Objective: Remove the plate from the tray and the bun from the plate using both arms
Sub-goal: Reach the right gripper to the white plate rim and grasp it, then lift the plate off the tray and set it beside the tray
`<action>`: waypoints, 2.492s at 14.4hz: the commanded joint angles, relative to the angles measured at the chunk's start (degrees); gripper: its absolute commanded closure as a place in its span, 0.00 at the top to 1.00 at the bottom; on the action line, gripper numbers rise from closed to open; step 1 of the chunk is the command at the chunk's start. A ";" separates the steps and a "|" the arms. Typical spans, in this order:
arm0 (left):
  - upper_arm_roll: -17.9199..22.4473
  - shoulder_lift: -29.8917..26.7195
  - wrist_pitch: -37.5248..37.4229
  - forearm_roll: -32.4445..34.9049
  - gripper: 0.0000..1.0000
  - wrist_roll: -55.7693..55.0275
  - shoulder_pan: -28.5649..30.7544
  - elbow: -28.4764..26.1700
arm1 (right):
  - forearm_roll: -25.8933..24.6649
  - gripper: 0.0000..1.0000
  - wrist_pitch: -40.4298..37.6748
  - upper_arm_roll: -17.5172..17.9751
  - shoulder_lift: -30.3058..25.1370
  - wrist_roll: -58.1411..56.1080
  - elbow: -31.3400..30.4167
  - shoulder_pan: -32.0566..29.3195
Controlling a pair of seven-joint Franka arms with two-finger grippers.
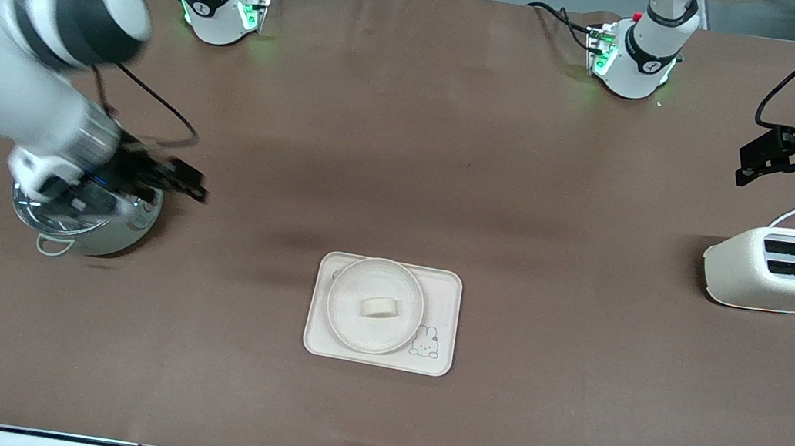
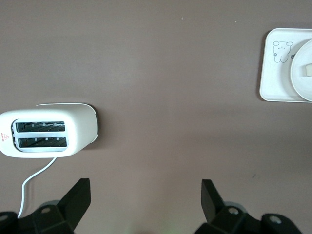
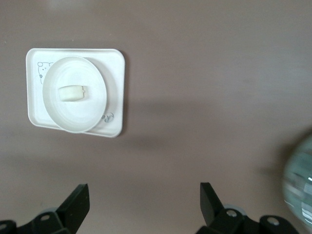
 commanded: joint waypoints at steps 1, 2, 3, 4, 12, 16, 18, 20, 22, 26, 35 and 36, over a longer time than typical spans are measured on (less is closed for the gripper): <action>-0.18 1.09 -0.32 -0.50 1.00 0.71 0.18 1.28 | 8.50 1.00 8.56 -0.57 10.73 1.51 3.57 4.47; -0.18 1.35 -0.32 -0.50 1.00 0.62 0.27 1.19 | 11.15 1.00 12.33 -0.57 14.77 1.25 4.97 6.05; -0.18 1.88 -0.32 -0.50 1.00 0.71 0.27 1.19 | 11.70 1.00 15.07 -0.57 18.56 1.24 6.72 7.72; -0.18 2.06 -0.23 -0.50 1.00 0.71 0.35 1.19 | 11.53 1.00 17.45 -0.57 22.51 1.33 9.61 9.56; -0.18 4.08 0.83 -0.85 1.00 0.71 0.09 0.93 | 11.62 0.42 24.94 -0.57 36.17 0.54 19.31 13.27; -0.18 4.78 1.18 -0.77 1.00 0.71 -0.26 0.84 | 11.79 0.00 27.40 -0.49 37.93 -3.22 19.31 13.19; -0.18 4.87 1.27 -0.77 1.00 0.71 -0.44 0.84 | 11.97 0.00 27.40 -0.40 38.02 -5.96 19.31 12.31; -0.18 4.96 1.27 -0.85 1.00 0.71 -0.61 0.84 | 12.75 0.00 27.31 0.30 37.23 -6.05 19.31 12.22; -0.27 4.87 1.18 -0.86 1.00 0.36 -0.70 0.93 | 13.46 0.00 26.44 1.01 34.43 -6.92 17.65 11.96; -1.06 4.87 1.18 -1.03 1.00 -1.92 -2.10 1.02 | 13.46 0.00 24.41 1.45 26.09 -10.34 8.44 12.92; -7.82 7.06 3.11 -0.85 1.00 -18.69 -2.37 -3.46 | 13.55 0.00 38.98 7.78 9.72 -12.03 -22.87 15.64; -8.61 7.68 3.72 -0.86 1.00 -20.98 -2.37 -4.07 | 13.55 0.00 40.83 7.78 9.80 -11.94 -24.10 16.26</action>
